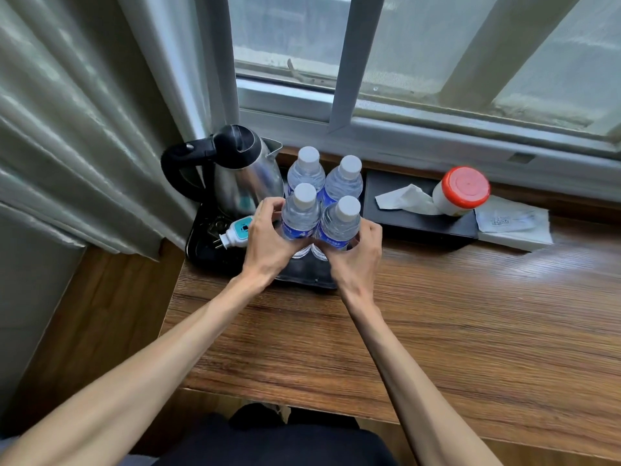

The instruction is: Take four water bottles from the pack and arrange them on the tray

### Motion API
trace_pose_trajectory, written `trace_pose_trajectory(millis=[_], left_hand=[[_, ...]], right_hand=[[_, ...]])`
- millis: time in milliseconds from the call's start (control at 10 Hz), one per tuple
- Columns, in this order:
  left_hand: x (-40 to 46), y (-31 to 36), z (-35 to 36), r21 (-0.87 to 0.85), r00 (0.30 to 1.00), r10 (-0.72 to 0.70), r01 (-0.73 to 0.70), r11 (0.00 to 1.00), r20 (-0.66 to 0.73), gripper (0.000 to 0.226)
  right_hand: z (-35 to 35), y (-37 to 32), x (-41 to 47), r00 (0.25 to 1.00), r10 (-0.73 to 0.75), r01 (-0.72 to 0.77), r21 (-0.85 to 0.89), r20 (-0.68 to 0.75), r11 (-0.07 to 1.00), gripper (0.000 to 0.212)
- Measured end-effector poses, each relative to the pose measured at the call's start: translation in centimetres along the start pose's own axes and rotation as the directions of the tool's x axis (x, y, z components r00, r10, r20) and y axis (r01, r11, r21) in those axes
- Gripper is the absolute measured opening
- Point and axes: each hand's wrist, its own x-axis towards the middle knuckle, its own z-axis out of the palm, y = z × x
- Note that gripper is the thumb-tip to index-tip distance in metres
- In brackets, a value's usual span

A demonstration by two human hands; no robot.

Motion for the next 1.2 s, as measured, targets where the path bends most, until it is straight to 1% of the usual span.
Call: trace_pose_trajectory(millis=[200,400,500,700,800,900,1100,1200], left_hand=[[0.2,-0.8,-0.1,0.012,1.0,0.008,-0.008,1.0,-0.018,0.083],[0.4,-0.8,-0.4,0.022,1.0,0.018,-0.019,1.0,0.025,0.084],[0.4,-0.7,-0.7,0.034,0.997,0.044,-0.046,0.998,0.057,0.083],[0.6,-0.4,-0.9,0.063,0.995,0.063,-0.068,0.996,0.076,0.082],[0.6,-0.4,-1.0,0.056,0.994,0.064,-0.069,0.996,0.093,0.081],[0.6,0.1,-1.1,0.07,0.991,0.066,-0.075,0.995,0.119,0.085],[0.0,1.0,-1.9,0.072,0.978,0.058,-0.073,0.995,0.198,0.101],[-0.7,1.8,-2.6,0.075,0.966,0.088,-0.109,0.991,0.242,0.109]], right_hand=[[0.6,-0.2,0.3,0.999,0.035,-0.036,0.05,0.006,0.998,0.08],[0.8,-0.2,0.1,0.999,0.035,-0.036,0.047,0.012,0.998,0.078],[1.1,0.1,0.0,0.999,0.05,-0.05,0.059,0.008,0.997,0.078],[1.3,0.0,0.0,0.998,0.054,-0.055,0.081,0.013,0.995,0.077],[1.2,0.1,-0.1,0.998,0.055,-0.057,0.065,0.026,0.996,0.077],[1.1,0.3,-0.1,0.998,0.024,-0.026,0.051,0.05,0.998,0.077],[0.4,0.1,-1.0,0.989,0.057,-0.066,0.057,0.136,0.996,0.092],[-0.6,-1.4,-1.4,0.985,0.052,-0.064,0.071,0.165,0.995,0.101]])
